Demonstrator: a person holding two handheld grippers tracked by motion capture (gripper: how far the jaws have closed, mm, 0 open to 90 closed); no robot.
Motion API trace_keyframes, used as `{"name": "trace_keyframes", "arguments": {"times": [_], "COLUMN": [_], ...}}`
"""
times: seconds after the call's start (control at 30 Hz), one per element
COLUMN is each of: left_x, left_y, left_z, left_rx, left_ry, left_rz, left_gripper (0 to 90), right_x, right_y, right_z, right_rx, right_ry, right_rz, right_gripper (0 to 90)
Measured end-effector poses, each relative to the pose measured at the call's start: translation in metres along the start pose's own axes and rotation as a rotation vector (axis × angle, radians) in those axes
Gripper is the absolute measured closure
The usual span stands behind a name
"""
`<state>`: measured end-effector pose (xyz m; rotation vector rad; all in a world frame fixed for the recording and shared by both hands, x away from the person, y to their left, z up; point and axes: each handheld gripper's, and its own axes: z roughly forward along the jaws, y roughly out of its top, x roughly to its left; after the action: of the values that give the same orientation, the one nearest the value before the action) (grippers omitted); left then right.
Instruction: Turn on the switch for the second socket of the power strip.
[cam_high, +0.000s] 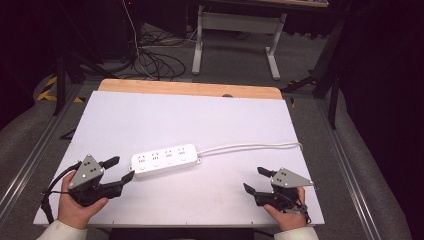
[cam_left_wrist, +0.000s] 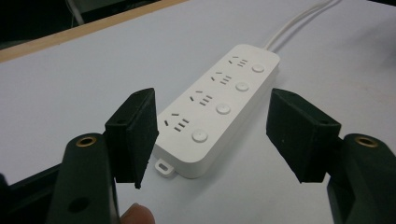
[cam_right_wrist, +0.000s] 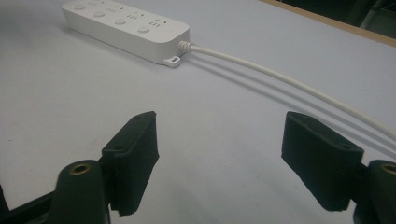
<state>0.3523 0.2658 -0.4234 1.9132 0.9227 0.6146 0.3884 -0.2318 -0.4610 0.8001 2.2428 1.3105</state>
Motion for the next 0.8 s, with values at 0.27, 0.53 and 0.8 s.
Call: {"name": "trace_keyframes", "arguments": {"times": [0.27, 0.53, 0.8], "left_x": [-0.003, -0.004, -0.009], "left_y": [0.014, 0.024, 0.035], "left_z": [0.008, 0.017, 0.029], "left_rx": [-0.002, 0.003, 0.015], "left_ry": [-0.028, -0.042, -0.065], "left_rz": [0.012, 0.017, 0.021], "left_gripper": [34.5, 34.5, 34.2], "right_x": [0.0, 0.0, 0.0], "right_y": [0.0, -0.001, -0.001], "right_z": [0.0, -0.001, -0.001], "right_rx": [0.001, -0.002, 0.001], "right_ry": [0.001, -0.004, -0.003], "right_rz": [0.001, 0.002, -0.001], "right_gripper": [27.5, 27.7, 27.9]}}
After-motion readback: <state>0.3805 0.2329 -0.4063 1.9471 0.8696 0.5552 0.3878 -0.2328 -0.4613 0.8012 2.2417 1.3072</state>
